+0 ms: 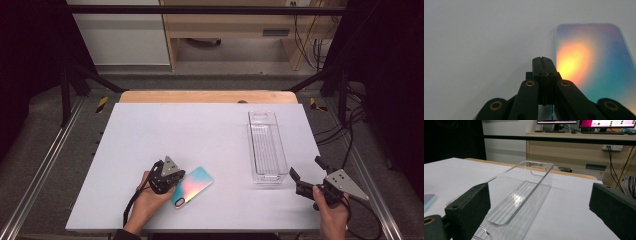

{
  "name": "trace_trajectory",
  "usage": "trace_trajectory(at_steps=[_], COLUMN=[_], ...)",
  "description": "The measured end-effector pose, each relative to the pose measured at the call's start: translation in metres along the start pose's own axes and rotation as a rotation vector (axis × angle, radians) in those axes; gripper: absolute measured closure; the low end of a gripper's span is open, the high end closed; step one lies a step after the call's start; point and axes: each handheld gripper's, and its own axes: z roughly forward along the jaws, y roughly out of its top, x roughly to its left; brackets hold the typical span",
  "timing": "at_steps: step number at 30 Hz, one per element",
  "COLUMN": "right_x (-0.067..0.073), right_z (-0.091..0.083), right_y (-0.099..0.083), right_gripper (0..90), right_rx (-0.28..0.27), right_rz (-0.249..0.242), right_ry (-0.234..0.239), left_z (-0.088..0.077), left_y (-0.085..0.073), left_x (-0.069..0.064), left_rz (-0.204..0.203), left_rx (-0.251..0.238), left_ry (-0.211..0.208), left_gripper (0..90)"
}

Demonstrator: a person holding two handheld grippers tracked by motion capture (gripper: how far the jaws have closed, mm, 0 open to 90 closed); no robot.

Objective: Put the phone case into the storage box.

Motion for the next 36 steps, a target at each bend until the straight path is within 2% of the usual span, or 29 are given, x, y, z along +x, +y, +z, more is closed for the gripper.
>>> trace_trajectory(at_steps=[2,6,7,10,11,13,14,15,16,17,19,21,24,29,31,33,36], right_x=[0.000,0.000,0.000,0.000,0.000,0.001,0.002,0.002,0.002,0.002,0.001,0.001,0.001,0.002,0.001,0.001,-0.001], right_z=[0.000,0.000,0.000,-0.001,-0.001,-0.002,-0.002,-0.002,-0.002,-0.001,-0.001,-0.001,-0.001,0.000,-0.001,-0.001,-0.001], right_y=[0.000,0.000,0.000,0.001,0.001,0.002,0.003,0.003,0.003,0.003,0.002,0.002,0.003,0.002,0.002,0.001,-0.001], right_gripper=[3.9,3.9,3.9,3.8,3.8,3.8,3.7,3.7,3.7,3.7,3.7,3.7,3.7,3.7,3.7,3.7,3.7], right_rx=[-0.004,-0.007,-0.008,-0.013,-0.013,-0.018,-0.017,-0.017,-0.016,-0.016,-0.014,-0.016,-0.014,-0.011,-0.010,-0.010,-0.006], right_rz=[0.000,0.001,0.004,0.004,0.004,-0.001,-0.003,-0.003,-0.005,-0.003,-0.001,0.002,0.005,0.003,0.004,0.008,0.013], right_ry=[0.005,0.008,0.008,0.015,0.015,0.021,0.025,0.025,0.025,0.026,0.023,0.018,0.018,0.020,0.020,0.019,0.017], left_z=[-0.006,-0.022,-0.025,-0.036,-0.039,-0.044,-0.045,-0.046,-0.046,-0.045,-0.044,-0.045,-0.049,-0.052,-0.051,-0.048,-0.047], left_y=[0.000,-0.004,-0.006,-0.012,-0.014,-0.016,-0.017,-0.018,-0.018,-0.019,-0.020,-0.022,-0.027,-0.029,-0.030,-0.030,-0.030], left_x=[0.004,0.010,0.011,0.009,0.008,0.005,0.004,0.003,0.001,0.000,-0.004,-0.006,-0.011,-0.014,-0.015,-0.016,-0.016], left_rz=[-0.017,-0.061,-0.065,-0.070,-0.073,-0.073,-0.076,-0.079,-0.082,-0.076,-0.067,-0.068,-0.072,-0.075,-0.057,-0.004,-0.027], left_rx=[-0.026,-0.122,-0.139,-0.183,-0.201,-0.215,-0.221,-0.228,-0.238,-0.233,-0.215,-0.203,-0.191,-0.153,-0.115,-0.062,-0.056], left_ry=[0.011,0.021,0.022,0.049,0.055,0.059,0.053,0.049,0.046,0.038,0.033,0.023,0.003,-0.005,-0.001,0.022,-0.016], left_gripper=[90.0,89.7,86.5,69.2,69.2,53.8,39.9,39.9,31.9,23.7,13.7,8.0,5.3,5.0,4.7,4.8,4.8])
